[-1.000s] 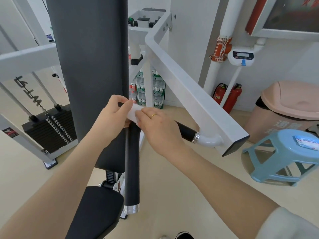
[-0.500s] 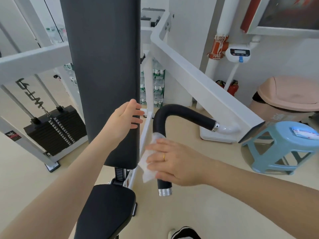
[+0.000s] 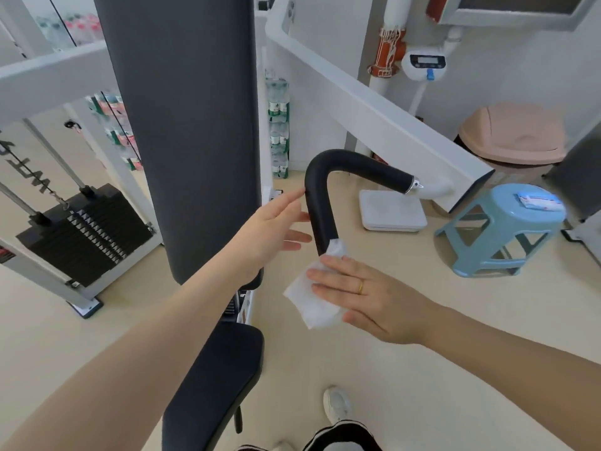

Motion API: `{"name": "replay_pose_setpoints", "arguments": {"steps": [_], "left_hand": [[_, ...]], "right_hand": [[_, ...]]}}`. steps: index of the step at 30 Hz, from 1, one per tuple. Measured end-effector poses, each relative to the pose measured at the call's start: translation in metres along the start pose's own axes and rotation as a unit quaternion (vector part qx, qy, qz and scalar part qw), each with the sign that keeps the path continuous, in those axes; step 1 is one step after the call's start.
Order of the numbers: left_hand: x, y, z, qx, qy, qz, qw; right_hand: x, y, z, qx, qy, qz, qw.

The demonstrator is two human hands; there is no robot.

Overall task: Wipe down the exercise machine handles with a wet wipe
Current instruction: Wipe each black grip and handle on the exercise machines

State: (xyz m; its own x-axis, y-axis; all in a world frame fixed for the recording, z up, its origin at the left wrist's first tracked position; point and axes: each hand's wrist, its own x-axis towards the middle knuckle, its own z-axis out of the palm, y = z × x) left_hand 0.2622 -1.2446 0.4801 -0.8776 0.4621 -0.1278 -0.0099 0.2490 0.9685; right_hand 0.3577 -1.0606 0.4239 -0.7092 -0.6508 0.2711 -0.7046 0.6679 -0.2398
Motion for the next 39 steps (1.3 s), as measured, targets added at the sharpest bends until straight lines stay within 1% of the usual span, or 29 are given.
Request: {"name": "replay_pose_setpoints", "arguments": {"steps": [2, 4, 6, 9, 11, 12, 13, 15, 16, 17, 20, 22, 23, 24, 25, 27, 28, 29, 31, 35, 36, 37, 38, 39], "left_hand": [[-0.001, -0.003, 0.007, -0.015, 0.011, 0.008, 1.000], [-0.002, -0.005, 0.009, -0.022, 0.034, 0.015, 0.999], [-0.003, -0.006, 0.007, -0.006, 0.035, 0.013, 0.999], [-0.004, -0.003, 0.004, -0.015, -0.003, 0.004, 1.000], [-0.005, 0.000, 0.004, -0.013, -0.012, 0.003, 1.000], [-0.005, 0.001, 0.005, -0.005, -0.007, 0.008, 1.000], [-0.005, 0.002, 0.007, 0.004, 0.002, 0.014, 1.000], [-0.004, 0.004, 0.011, 0.022, 0.021, 0.023, 0.999], [-0.004, 0.006, 0.013, 0.037, 0.027, 0.025, 0.999], [-0.003, 0.006, 0.013, 0.055, 0.030, 0.026, 0.998], [0.000, 0.003, 0.011, 0.099, 0.030, 0.017, 0.995], [-0.001, 0.000, 0.009, 0.110, 0.026, 0.026, 0.993], [-0.001, 0.000, 0.009, 0.108, 0.026, 0.033, 0.993], [-0.001, -0.001, 0.008, 0.097, 0.028, 0.040, 0.994], [-0.001, -0.001, 0.008, 0.084, 0.030, 0.045, 0.995], [0.000, -0.001, 0.008, 0.065, 0.038, 0.046, 0.996], [0.000, -0.002, 0.009, 0.056, 0.043, 0.044, 0.997], [0.001, -0.002, 0.009, 0.049, 0.046, 0.043, 0.997], [0.002, -0.004, 0.009, 0.040, 0.048, 0.040, 0.997], [0.003, -0.006, 0.009, 0.011, 0.058, 0.031, 0.998], [0.003, -0.006, 0.008, 0.004, 0.061, 0.027, 0.998], [0.004, -0.006, 0.006, -0.002, 0.063, 0.023, 0.998], [0.005, -0.006, 0.004, -0.002, 0.065, 0.023, 0.998], [0.005, -0.006, 0.002, 0.013, 0.069, 0.027, 0.997]], "right_hand": [[0.013, 0.001, 0.001, -0.020, 0.041, 0.025, 0.999], [0.029, -0.001, 0.003, -0.005, 0.100, 0.088, 0.991], [0.041, -0.008, 0.008, 0.032, 0.168, 0.165, 0.971], [0.038, -0.031, 0.013, 0.087, 0.259, 0.278, 0.921], [0.033, -0.047, 0.007, 0.150, 0.320, 0.348, 0.868], [0.034, -0.049, 0.003, 0.190, 0.335, 0.388, 0.838], [0.038, -0.046, -0.001, 0.225, 0.335, 0.429, 0.808], [0.052, -0.034, -0.007, 0.306, 0.299, 0.495, 0.756], [0.058, -0.029, -0.009, 0.347, 0.274, 0.509, 0.738], [0.060, -0.027, -0.009, 0.378, 0.254, 0.509, 0.730], [0.040, -0.029, -0.007, 0.427, 0.188, 0.495, 0.733], [0.026, -0.032, -0.004, 0.412, 0.128, 0.499, 0.752], [0.026, -0.030, -0.005, 0.406, 0.116, 0.499, 0.757], [0.031, -0.027, -0.007, 0.407, 0.123, 0.496, 0.757], [0.038, -0.025, -0.010, 0.422, 0.146, 0.490, 0.749], [0.050, -0.027, -0.012, 0.465, 0.199, 0.480, 0.717], [0.051, -0.030, -0.011, 0.467, 0.215, 0.477, 0.713], [0.048, -0.033, -0.007, 0.451, 0.222, 0.475, 0.722], [0.037, -0.043, 0.000, 0.388, 0.216, 0.467, 0.764], [0.033, -0.048, 0.004, 0.231, 0.145, 0.446, 0.853], [0.036, -0.048, 0.003, 0.173, 0.126, 0.423, 0.880], [0.038, -0.046, 0.001, 0.103, 0.120, 0.373, 0.914], [0.038, -0.041, -0.001, 0.032, 0.112, 0.307, 0.945], [0.035, -0.031, -0.001, -0.031, 0.096, 0.234, 0.967]]}}
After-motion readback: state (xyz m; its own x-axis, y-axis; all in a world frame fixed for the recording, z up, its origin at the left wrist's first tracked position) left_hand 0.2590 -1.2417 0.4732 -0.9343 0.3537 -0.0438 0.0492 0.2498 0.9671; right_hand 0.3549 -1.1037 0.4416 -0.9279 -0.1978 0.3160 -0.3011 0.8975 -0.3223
